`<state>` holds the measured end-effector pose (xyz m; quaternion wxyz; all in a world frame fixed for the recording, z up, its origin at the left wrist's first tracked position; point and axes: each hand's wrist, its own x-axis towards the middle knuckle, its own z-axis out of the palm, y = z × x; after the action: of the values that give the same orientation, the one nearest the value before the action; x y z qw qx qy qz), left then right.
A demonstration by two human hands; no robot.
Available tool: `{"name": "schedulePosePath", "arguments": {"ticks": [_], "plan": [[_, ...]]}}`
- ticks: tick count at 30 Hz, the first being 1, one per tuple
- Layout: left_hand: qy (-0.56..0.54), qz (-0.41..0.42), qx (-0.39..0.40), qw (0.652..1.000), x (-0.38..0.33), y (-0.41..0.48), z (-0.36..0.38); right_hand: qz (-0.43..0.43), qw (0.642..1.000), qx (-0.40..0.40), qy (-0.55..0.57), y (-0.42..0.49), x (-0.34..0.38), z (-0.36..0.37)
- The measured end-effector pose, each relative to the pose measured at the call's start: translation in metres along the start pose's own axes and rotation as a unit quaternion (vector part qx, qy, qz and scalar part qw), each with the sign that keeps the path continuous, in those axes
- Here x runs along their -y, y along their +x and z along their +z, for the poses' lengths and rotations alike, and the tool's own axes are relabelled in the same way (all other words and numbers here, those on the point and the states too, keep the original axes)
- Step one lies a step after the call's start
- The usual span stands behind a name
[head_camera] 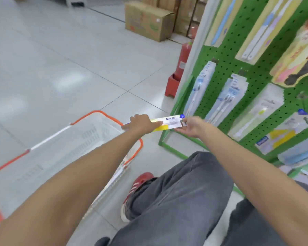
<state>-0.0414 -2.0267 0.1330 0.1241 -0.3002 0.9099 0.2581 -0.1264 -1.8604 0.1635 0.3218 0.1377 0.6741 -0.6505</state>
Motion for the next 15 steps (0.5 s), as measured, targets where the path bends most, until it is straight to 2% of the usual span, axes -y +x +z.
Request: {"name": "schedulePosePath", "arguments": {"ticks": [4, 6, 8, 11, 15], "plan": [[-0.056, -0.038, 0.052, 0.996, 0.099, 0.022, -0.008, -0.017, 0.99, 0.035, -0.134, 0.029, -0.032, 0.081], [-0.091, -0.075, 0.053, 0.992, 0.143, 0.023, -0.005, -0.095, 0.963, 0.023, -0.25, 0.048, -0.056, 0.12], [-0.103, -0.113, 0.052, 0.987, 0.182, 0.022, 0.008, -0.191, 0.901, 0.021, -0.389, 0.063, -0.08, 0.153], [-0.127, -0.164, 0.057, 0.977, 0.234, 0.023, 0.039, -0.249, 0.814, 0.081, -0.518, 0.074, -0.117, 0.193], [-0.1, -0.208, 0.1, 0.968, 0.281, 0.02, 0.084, -0.199, 0.698, 0.18, -0.664, 0.1, -0.164, 0.22]]}}
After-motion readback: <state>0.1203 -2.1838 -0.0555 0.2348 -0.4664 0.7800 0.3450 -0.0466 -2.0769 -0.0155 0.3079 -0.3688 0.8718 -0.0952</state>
